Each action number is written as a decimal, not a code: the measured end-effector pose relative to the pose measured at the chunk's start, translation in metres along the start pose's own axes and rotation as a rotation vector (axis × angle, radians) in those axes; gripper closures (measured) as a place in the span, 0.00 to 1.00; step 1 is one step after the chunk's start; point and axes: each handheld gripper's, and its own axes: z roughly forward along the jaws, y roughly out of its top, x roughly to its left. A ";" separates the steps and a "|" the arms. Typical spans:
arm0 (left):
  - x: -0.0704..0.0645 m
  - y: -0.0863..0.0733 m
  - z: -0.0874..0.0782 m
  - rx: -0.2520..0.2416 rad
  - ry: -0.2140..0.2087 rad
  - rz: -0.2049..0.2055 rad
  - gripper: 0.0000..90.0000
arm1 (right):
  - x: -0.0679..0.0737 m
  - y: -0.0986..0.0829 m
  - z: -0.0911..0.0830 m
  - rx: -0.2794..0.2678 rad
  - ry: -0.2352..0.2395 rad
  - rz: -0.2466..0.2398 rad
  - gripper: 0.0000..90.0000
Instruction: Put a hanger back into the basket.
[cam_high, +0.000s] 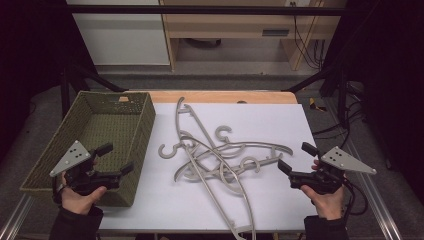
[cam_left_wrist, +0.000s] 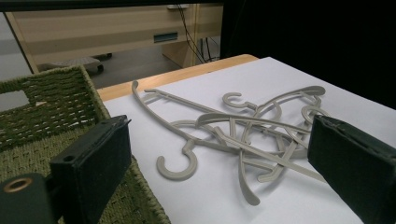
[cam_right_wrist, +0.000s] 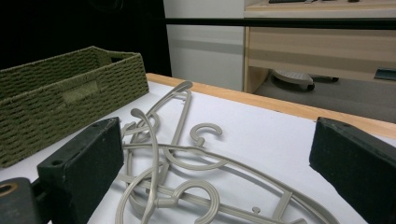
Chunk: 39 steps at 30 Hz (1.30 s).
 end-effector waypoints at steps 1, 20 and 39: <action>-0.001 0.000 0.001 0.002 -0.002 0.002 0.06 | 0.000 0.000 0.000 -0.002 -0.001 0.002 0.04; -0.005 -0.004 0.008 0.030 -0.021 0.014 0.07 | 0.014 0.005 0.008 0.157 0.006 -0.034 0.08; -0.008 -0.003 0.009 0.047 -0.026 0.036 0.07 | 0.060 -0.019 0.057 0.517 0.062 -0.114 0.23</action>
